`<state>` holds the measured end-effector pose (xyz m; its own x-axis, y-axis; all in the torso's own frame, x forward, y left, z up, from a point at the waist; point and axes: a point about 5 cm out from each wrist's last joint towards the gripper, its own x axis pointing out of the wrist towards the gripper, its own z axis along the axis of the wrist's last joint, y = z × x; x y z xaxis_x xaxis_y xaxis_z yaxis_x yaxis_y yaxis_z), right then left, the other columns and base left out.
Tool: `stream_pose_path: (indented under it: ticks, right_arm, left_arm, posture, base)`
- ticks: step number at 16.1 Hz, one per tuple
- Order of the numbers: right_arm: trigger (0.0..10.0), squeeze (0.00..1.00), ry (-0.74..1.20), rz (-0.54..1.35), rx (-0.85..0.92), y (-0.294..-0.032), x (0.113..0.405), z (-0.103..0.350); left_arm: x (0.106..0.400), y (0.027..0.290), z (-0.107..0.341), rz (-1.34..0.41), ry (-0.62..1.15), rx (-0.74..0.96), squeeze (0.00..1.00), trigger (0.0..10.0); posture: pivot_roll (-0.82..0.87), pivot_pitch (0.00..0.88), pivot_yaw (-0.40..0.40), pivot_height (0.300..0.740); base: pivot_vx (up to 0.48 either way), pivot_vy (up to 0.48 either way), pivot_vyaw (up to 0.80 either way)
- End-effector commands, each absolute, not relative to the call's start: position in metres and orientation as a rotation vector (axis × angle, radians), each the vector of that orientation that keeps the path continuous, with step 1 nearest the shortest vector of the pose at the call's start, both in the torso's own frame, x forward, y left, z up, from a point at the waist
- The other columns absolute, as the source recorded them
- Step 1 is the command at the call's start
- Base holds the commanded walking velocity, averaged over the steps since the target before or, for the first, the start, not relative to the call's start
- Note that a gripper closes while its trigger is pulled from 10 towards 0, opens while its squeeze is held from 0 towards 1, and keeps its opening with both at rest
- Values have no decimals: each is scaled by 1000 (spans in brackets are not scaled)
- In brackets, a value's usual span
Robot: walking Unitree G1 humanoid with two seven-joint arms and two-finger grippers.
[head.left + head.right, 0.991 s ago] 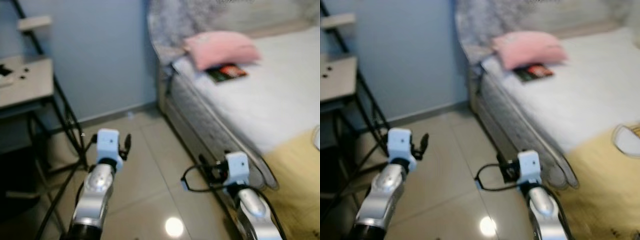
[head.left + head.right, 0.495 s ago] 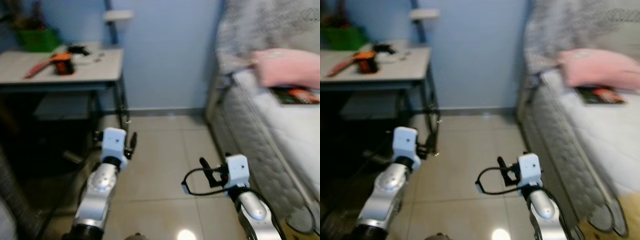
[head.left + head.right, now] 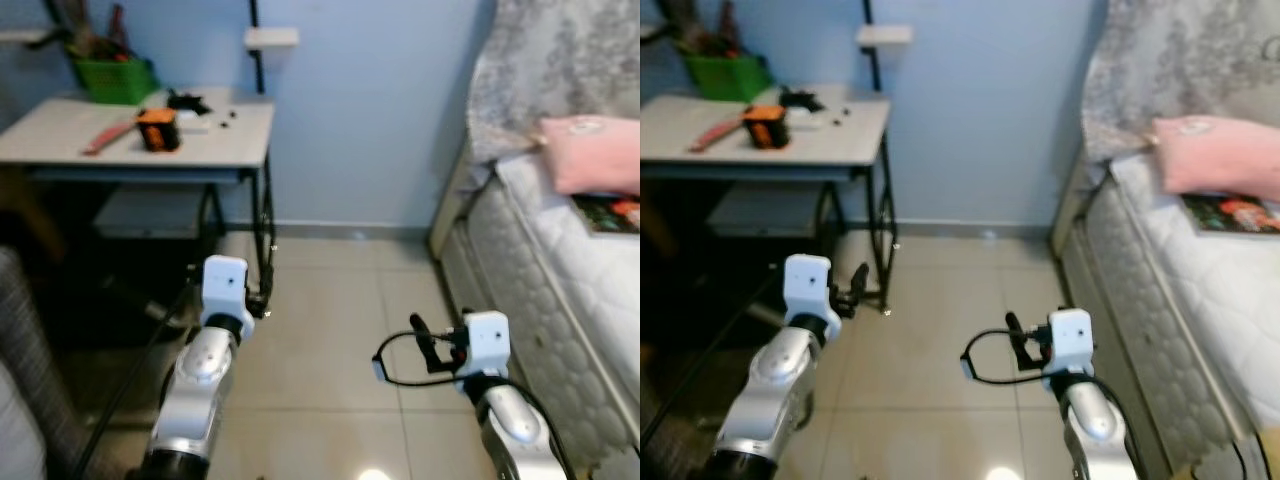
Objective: Clean up the room
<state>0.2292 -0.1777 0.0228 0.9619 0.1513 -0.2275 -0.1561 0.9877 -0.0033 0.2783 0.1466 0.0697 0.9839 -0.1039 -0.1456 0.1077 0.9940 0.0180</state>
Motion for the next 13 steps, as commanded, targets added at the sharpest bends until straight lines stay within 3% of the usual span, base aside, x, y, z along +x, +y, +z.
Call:
stream_pose_path:
  ticks: [1, 8, 9, 11, 13]
  right_arm:
    - [10000, 82, 223, 142, -37, -182, 230, 24]
    - [10000, 106, 214, 137, -9, -179, 237, 24]
    - [10000, 82, 234, 118, -18, -181, 238, 22]
    - [10000, 51, 192, 122, -46, -188, 229, 32]
    - [10000, 39, 186, 109, -61, -199, 222, 36]
  left_arm:
    - [283, 147, 75, -100, 134, 19, 0, 10000]
    - [293, 142, 79, -98, 116, 33, 0, 10000]
    - [293, 140, 78, -116, 131, 56, 0, 10000]
    - [276, 124, 76, -326, 94, 127, 0, 10000]
    - [271, 138, 77, -212, 82, 57, 0, 10000]
  posture:
    - [-3, 0, 30, 740]
    - [17, 0, 16, 740]
    - [19, 0, 14, 740]
    - [18, 0, 16, 740]
    - [15, 0, 12, 740]
  base:
    - [461, 0, 725]
    - [448, 0, 689]
    - [0, 0, 0]
    - [0, 0, 0]
    - [0, 0, 0]
